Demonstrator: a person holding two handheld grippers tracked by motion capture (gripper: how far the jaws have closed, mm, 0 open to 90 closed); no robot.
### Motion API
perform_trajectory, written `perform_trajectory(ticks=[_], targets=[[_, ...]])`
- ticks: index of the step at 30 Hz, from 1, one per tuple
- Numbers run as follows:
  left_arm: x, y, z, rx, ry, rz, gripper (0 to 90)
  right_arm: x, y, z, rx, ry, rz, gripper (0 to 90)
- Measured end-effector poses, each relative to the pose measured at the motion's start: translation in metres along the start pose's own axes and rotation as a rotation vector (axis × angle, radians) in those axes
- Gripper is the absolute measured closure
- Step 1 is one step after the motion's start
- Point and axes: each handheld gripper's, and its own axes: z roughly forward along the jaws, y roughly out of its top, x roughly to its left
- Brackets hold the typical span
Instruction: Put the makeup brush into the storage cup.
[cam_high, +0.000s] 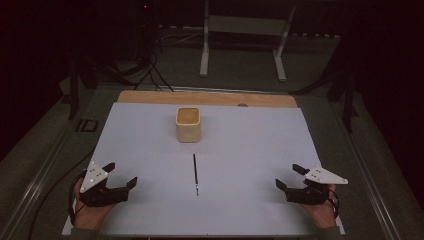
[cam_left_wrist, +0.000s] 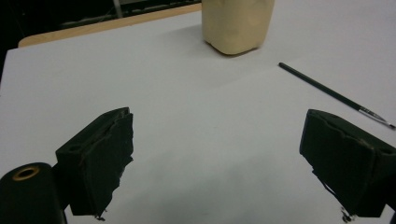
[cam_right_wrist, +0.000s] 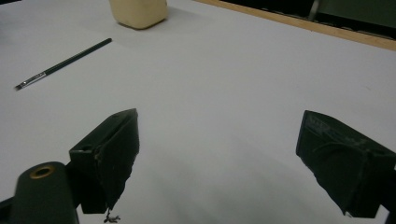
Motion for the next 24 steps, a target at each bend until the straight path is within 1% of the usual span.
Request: perform_trajectory(ticks=[4,5,11,14,18,20,24], targets=[[-0.002,0.004,0.002,0.0,0.002,0.001,10.5,0.0,0.0,0.0,-0.001,-0.001,0.001,13.4],[-0.004,0.007,0.004,-0.003,-0.002,-0.004,10.5,0.0,0.001,0.0,-0.003,-0.001,0.001,13.4],[-0.008,0.013,0.009,0.005,-0.008,-0.002,10.5,0.0,0.001,0.0,-0.005,-0.003,0.003,13.3],[-0.013,0.019,0.012,0.002,-0.019,0.0,10.5,0.0,0.001,0.0,-0.009,-0.004,0.002,13.3],[-0.017,0.023,0.016,0.007,-0.024,0.003,10.4,-0.001,0.001,0.0,-0.013,-0.006,0.002,13.2],[-0.02,0.026,0.019,0.012,-0.029,0.01,10.3,-0.001,0.002,-0.001,-0.015,-0.009,0.006,13.2],[-0.023,0.03,0.023,0.008,-0.037,0.011,10.3,-0.001,0.001,-0.001,-0.015,-0.008,0.004,13.1]])
